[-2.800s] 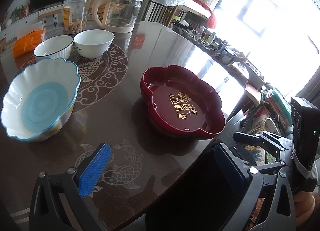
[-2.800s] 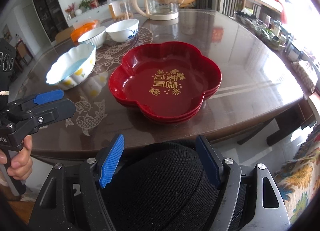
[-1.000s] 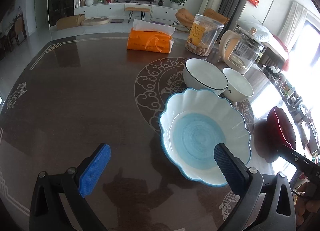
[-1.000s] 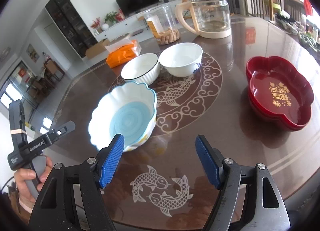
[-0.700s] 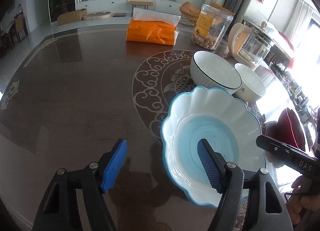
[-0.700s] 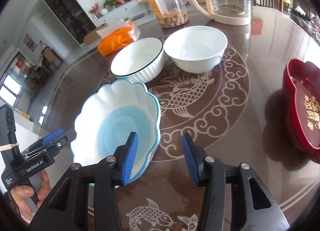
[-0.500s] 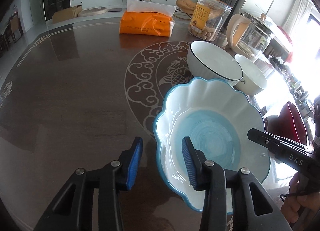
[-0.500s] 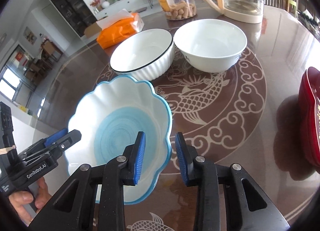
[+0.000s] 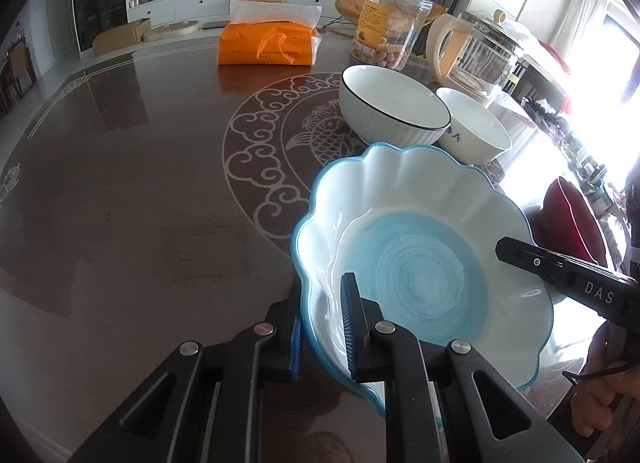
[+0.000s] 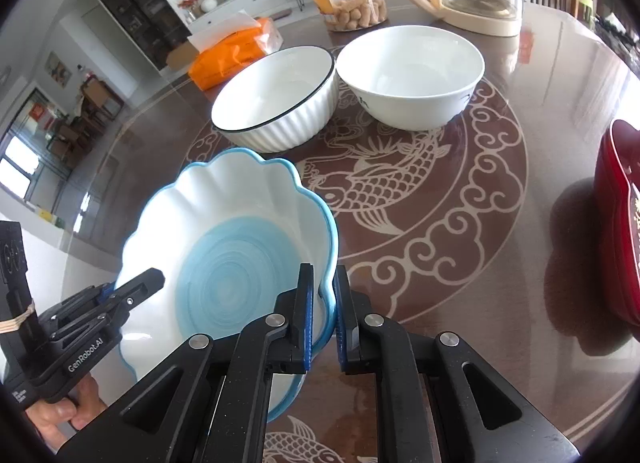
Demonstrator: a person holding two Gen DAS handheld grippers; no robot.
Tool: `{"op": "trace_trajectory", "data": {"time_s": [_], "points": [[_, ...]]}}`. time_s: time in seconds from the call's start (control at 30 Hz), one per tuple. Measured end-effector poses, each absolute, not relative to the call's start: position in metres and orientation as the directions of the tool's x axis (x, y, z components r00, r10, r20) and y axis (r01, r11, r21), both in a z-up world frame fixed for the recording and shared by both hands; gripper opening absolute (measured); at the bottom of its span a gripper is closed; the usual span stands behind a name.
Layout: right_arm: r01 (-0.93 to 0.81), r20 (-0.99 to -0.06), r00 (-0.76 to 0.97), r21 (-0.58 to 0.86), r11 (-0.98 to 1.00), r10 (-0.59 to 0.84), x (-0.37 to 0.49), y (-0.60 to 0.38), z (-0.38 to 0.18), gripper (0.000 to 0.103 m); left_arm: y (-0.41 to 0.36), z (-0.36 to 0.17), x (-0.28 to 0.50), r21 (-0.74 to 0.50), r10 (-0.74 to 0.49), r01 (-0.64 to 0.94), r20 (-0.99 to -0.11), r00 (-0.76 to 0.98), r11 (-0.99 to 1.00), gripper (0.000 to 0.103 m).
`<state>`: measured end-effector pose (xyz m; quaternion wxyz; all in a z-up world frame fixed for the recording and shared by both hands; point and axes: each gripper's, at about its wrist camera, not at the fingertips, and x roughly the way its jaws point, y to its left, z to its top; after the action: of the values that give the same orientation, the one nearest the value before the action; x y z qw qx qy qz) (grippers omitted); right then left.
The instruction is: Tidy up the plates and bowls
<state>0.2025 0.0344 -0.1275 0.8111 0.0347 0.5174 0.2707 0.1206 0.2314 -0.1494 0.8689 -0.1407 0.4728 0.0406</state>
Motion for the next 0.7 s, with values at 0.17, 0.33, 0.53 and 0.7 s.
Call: {"op": "trace_trajectory", "data": {"time_s": [0.17,0.33,0.53,0.7], "points": [[-0.378,-0.821,0.341,0.325,0.867,0.457,0.183,0.0,-0.118,0.012,0.194,-0.144,0.108,-0.217,-0.093,-0.156,-0.819,0.566,0.964,0.016],[-0.311,-0.835,0.358,0.316,0.896,0.418,0.168,-0.046,-0.124,0.012,0.152,-0.154,0.109,-0.234,-0.142,-0.102,-0.827,0.544,0.967,0.016],[-0.233,-0.841,0.373,0.324,0.917,0.392,0.164,-0.086,-0.137,0.012,0.116,-0.157,0.109,-0.202,-0.133,-0.064,-0.818,0.56,0.977,0.016],[-0.195,-0.819,0.402,0.36,0.912,0.409,0.168,-0.099,-0.139,0.011,0.111,-0.158,0.111,-0.177,-0.11,-0.062,-0.813,0.572,0.982,0.016]]}}
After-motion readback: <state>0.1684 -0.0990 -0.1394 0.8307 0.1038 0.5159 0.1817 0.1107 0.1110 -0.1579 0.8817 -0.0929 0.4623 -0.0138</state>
